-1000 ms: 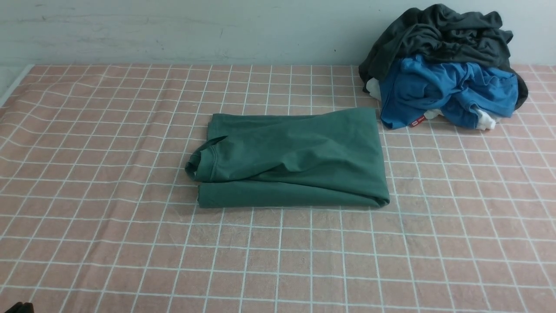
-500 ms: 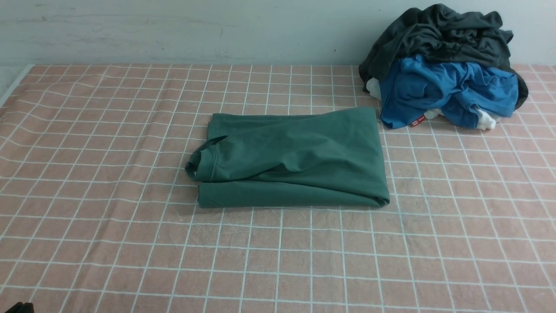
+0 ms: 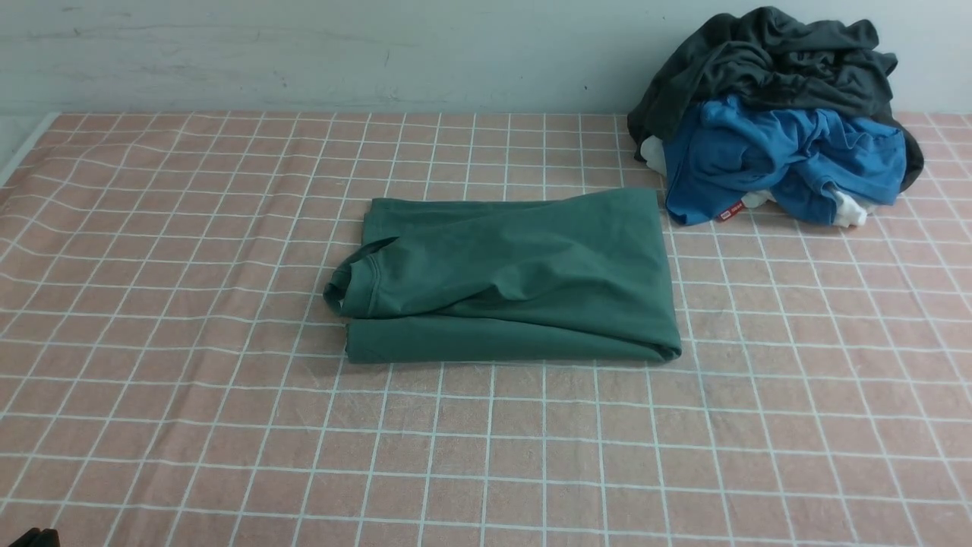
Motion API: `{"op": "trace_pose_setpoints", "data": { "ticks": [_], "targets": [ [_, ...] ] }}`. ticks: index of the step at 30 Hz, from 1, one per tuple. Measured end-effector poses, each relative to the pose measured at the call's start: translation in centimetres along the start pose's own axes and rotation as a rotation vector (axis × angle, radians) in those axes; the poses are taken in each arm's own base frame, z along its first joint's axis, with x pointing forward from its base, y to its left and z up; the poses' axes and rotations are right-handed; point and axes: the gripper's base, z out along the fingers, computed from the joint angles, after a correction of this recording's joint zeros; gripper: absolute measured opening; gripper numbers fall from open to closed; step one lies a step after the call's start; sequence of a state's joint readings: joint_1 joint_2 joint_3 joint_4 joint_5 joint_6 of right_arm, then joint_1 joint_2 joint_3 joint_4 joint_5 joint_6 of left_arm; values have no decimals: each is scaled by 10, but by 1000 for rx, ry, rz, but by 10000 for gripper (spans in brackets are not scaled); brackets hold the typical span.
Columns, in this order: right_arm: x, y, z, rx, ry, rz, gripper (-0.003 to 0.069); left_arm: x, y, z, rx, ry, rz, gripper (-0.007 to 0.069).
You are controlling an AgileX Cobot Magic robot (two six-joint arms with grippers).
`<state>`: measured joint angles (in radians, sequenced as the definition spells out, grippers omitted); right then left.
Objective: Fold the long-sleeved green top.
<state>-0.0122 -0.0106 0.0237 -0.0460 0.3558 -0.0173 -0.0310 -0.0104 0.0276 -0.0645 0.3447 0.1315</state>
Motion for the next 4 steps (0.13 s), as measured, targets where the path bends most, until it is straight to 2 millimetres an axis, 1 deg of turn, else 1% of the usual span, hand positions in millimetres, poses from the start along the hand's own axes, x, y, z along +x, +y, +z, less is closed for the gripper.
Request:
{"op": "trace_pose_setpoints", "data": {
  "ticks": [4],
  "targets": [
    [0, 0, 0, 0, 0, 0, -10, 0, 0, 0, 0, 0, 0, -1]
  ]
}}
